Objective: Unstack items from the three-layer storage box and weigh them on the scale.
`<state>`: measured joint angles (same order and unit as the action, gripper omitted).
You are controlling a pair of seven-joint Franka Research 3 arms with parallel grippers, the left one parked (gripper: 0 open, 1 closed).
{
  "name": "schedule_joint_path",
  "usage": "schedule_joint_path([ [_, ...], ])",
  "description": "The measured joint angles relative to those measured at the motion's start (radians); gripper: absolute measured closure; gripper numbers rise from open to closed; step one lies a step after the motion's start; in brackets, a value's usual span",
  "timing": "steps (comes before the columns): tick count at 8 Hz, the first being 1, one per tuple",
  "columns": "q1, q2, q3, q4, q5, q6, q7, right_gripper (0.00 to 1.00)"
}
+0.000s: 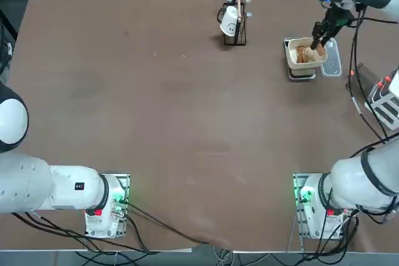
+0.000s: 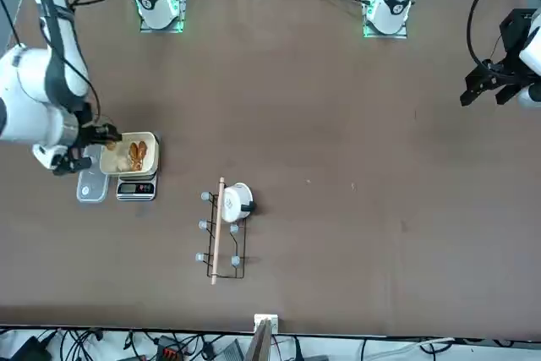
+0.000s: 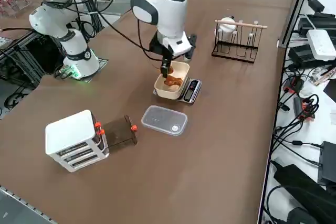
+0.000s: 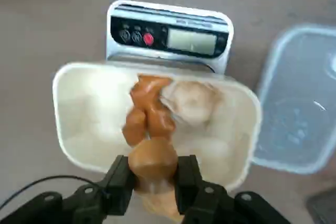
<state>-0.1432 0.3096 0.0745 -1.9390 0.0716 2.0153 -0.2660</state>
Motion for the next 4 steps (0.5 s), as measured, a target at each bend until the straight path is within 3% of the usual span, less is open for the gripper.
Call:
schedule_joint_path([
  [1, 0.002, 0.017, -0.001, 0.004, 0.002, 0.018, 0.003, 0.54],
  [4, -0.001, 0.017, -0.024, 0.02, -0.018, 0.016, -0.028, 0.02],
])
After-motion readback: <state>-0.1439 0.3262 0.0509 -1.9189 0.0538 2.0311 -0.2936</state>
